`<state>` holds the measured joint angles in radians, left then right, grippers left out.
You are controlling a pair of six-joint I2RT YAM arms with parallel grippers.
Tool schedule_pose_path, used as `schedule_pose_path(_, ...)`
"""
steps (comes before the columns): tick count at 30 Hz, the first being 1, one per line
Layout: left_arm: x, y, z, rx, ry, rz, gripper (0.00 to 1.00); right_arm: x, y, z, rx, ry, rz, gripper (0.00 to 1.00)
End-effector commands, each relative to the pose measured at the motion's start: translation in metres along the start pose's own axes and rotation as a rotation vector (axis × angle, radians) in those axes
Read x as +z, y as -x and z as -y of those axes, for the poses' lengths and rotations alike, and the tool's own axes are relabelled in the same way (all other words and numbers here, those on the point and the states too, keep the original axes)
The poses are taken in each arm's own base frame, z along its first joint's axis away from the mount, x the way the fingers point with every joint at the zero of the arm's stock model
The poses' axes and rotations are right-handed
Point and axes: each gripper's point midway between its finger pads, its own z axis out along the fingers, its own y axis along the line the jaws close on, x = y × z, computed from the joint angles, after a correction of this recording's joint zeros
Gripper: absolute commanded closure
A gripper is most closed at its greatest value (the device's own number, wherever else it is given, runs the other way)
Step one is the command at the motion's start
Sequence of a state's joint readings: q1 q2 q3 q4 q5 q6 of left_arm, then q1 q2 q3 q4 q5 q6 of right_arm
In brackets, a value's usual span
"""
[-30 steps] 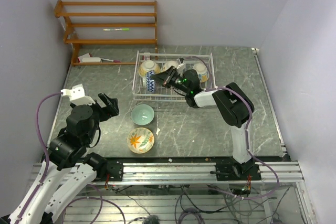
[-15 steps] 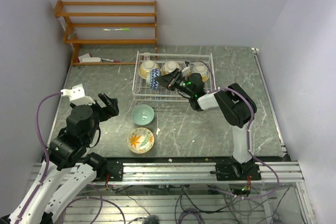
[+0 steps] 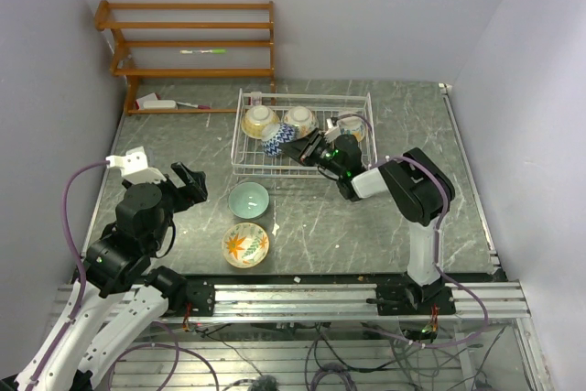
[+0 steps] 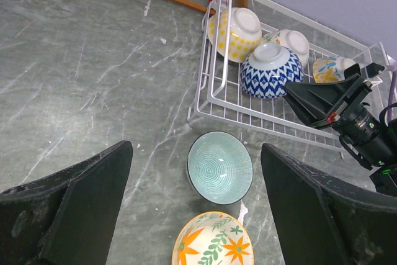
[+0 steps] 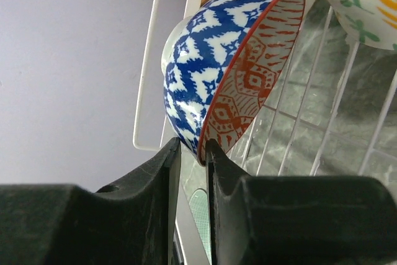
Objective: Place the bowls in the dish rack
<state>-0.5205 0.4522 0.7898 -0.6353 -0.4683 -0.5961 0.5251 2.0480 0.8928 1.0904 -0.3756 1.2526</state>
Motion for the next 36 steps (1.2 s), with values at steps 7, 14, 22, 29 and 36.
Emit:
schedule_pose_path(7,-0.001,0.005,-0.001,-0.015,0.01,0.021,0.05,-0.013,-0.004,0.004,-0.034,-0.113,-0.044,0.57)
schedule_pose_path(14,0.001,0.004,0.001,-0.017,0.006,0.017,0.05,-0.016,0.003,0.002,-0.081,-0.175,-0.043,0.52)
schedule_pose_path(22,-0.002,0.007,-0.001,-0.022,0.005,0.028,0.05,-0.016,0.006,0.013,-0.139,-0.281,-0.076,0.31)
schedule_pose_path(29,-0.001,0.006,0.0,-0.019,0.003,0.024,0.05,-0.013,0.005,0.018,-0.175,-0.317,-0.115,0.15)
schedule_pose_path(36,-0.003,0.007,0.0,-0.025,-0.002,0.033,0.05,-0.014,0.018,0.022,-0.281,-0.42,-0.122,0.09)
